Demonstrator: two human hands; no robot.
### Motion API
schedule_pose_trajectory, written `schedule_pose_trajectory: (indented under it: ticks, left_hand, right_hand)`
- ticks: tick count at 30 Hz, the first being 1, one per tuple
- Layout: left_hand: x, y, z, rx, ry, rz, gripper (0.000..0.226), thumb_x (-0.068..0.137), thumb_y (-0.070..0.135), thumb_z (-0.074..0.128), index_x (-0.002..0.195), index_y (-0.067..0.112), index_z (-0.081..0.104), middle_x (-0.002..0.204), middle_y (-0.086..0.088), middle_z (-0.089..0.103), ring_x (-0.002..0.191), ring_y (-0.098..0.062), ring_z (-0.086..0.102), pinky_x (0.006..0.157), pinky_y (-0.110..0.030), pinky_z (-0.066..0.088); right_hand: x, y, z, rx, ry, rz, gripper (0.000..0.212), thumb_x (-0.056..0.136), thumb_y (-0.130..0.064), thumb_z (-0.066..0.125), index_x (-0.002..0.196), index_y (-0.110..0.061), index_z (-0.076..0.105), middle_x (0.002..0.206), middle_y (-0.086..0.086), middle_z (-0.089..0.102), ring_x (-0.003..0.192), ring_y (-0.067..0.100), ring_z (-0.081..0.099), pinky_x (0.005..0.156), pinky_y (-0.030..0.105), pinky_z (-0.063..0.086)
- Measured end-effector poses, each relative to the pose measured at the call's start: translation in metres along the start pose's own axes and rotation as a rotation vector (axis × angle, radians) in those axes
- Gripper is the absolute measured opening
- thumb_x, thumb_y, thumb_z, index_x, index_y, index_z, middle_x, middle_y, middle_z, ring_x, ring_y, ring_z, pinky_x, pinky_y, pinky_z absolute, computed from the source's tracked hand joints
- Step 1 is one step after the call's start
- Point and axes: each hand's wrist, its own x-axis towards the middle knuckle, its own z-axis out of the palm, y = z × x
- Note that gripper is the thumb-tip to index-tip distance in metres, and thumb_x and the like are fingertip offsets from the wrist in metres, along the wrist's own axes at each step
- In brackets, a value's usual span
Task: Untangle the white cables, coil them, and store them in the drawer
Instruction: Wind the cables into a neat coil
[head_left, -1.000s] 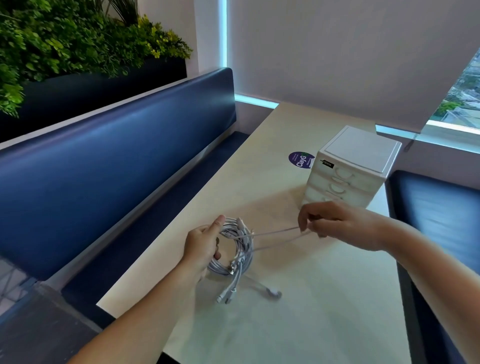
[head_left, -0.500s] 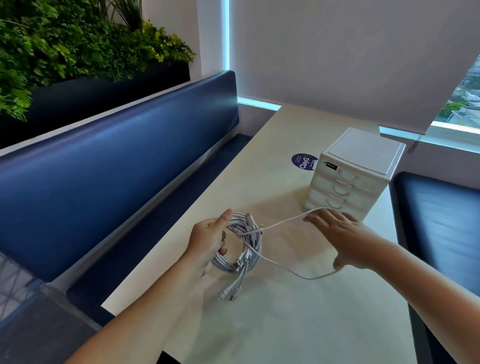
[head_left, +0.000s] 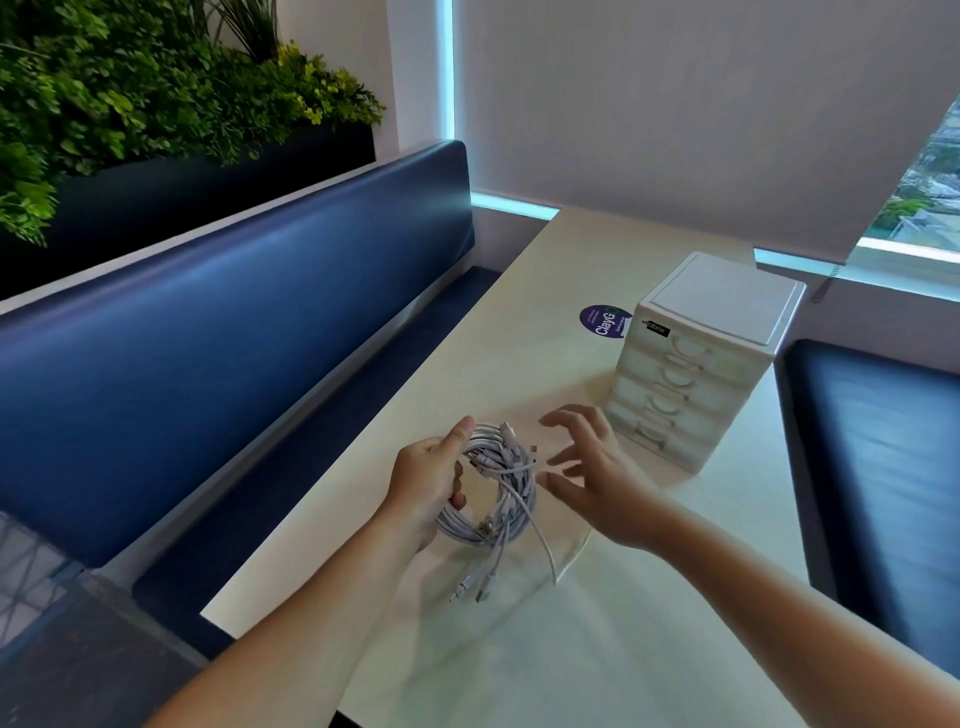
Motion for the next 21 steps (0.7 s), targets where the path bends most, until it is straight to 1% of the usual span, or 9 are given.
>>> schedule_pose_trajectory:
  ticks: [2, 4, 6, 8, 11, 13, 16, 18, 21]
  left_hand:
    - [0.0, -0.001, -0.001, 0.005, -0.007, 0.003, 0.037, 0.089, 0.046, 0.066, 0.091, 0.01, 0.057, 0.05, 0.002, 0.032, 0.04, -0.015, 0.031, 0.044, -0.026, 0.034]
    - [0.0, -0.001, -0.003, 0.026, -0.007, 0.007, 0.037, 0.089, 0.046, 0.066, 0.089, 0.01, 0.056, 0.049, 0.003, 0.032, 0.04, -0.015, 0.03, 0.044, -0.026, 0.034]
    - [0.0, 0.0, -0.006, 0.037, -0.007, 0.015, 0.036, 0.09, 0.045, 0.065, 0.09, 0.01, 0.056, 0.05, 0.002, 0.032, 0.041, -0.015, 0.031, 0.044, -0.026, 0.034]
    - [0.0, 0.004, -0.008, 0.024, -0.016, 0.031, 0.035, 0.09, 0.045, 0.065, 0.092, 0.011, 0.057, 0.051, 0.002, 0.031, 0.042, -0.015, 0.03, 0.044, -0.025, 0.033]
    - [-0.002, 0.01, -0.01, 0.043, -0.033, 0.064, 0.033, 0.091, 0.044, 0.064, 0.091, 0.011, 0.058, 0.048, 0.004, 0.031, 0.043, -0.014, 0.03, 0.045, -0.024, 0.034]
    - [-0.004, 0.014, -0.011, 0.069, -0.03, 0.086, 0.036, 0.091, 0.043, 0.064, 0.086, 0.009, 0.056, 0.047, 0.005, 0.032, 0.042, -0.014, 0.031, 0.046, -0.025, 0.034]
    - [-0.005, 0.02, -0.016, 0.051, -0.002, 0.081, 0.035, 0.092, 0.042, 0.064, 0.087, 0.008, 0.056, 0.047, 0.006, 0.032, 0.04, -0.013, 0.03, 0.045, -0.025, 0.033]
    - [-0.006, 0.023, -0.016, 0.032, -0.006, 0.073, 0.035, 0.092, 0.042, 0.064, 0.092, 0.007, 0.058, 0.046, 0.006, 0.031, 0.039, -0.012, 0.03, 0.044, -0.025, 0.033]
    - [-0.007, 0.025, -0.015, 0.034, -0.028, 0.088, 0.035, 0.091, 0.043, 0.065, 0.092, 0.008, 0.058, 0.047, 0.006, 0.031, 0.041, -0.013, 0.03, 0.044, -0.025, 0.033]
  right_hand:
    - [0.002, -0.001, 0.004, -0.076, 0.014, -0.045, 0.026, 0.094, -0.03, 0.055, 0.117, -0.017, 0.052, 0.114, -0.006, 0.047, 0.09, 0.002, 0.053, 0.086, 0.024, 0.046]
    - [0.002, 0.0, 0.001, -0.173, 0.031, -0.079, 0.025, 0.095, -0.037, 0.049, 0.108, -0.017, 0.055, 0.105, -0.005, 0.052, 0.092, 0.012, 0.051, 0.084, 0.03, 0.045]
    - [0.001, 0.005, -0.005, -0.359, 0.03, -0.122, 0.034, 0.091, -0.046, 0.048, 0.113, -0.021, 0.052, 0.112, -0.005, 0.051, 0.103, 0.018, 0.047, 0.091, 0.034, 0.043]
    - [-0.002, 0.011, -0.009, -0.503, 0.008, -0.123, 0.047, 0.084, -0.053, 0.055, 0.123, -0.028, 0.046, 0.126, -0.005, 0.043, 0.118, 0.021, 0.039, 0.104, 0.04, 0.034]
    - [-0.005, 0.021, -0.014, -0.549, 0.047, -0.089, 0.043, 0.082, -0.062, 0.047, 0.109, -0.029, 0.054, 0.128, -0.005, 0.043, 0.133, 0.024, 0.03, 0.113, 0.048, 0.02]
    - [-0.006, 0.031, -0.02, -0.55, 0.067, -0.055, 0.04, 0.086, -0.06, 0.041, 0.094, -0.025, 0.058, 0.128, -0.003, 0.045, 0.14, 0.026, 0.023, 0.115, 0.049, 0.012]
    - [-0.011, 0.043, -0.028, -0.571, 0.026, 0.0, 0.025, 0.087, -0.049, 0.055, 0.088, -0.024, 0.053, 0.137, -0.001, 0.041, 0.146, 0.022, 0.008, 0.117, 0.046, 0.006]
    - [-0.015, 0.05, -0.028, -0.609, -0.037, 0.034, 0.025, 0.085, -0.045, 0.062, 0.079, -0.026, 0.047, 0.14, -0.002, 0.039, 0.147, 0.02, 0.001, 0.117, 0.047, 0.002]
    - [-0.017, 0.05, -0.025, -0.628, -0.016, 0.06, 0.027, 0.086, -0.047, 0.062, 0.069, -0.029, 0.049, 0.138, -0.004, 0.041, 0.147, 0.023, 0.006, 0.115, 0.049, 0.001]
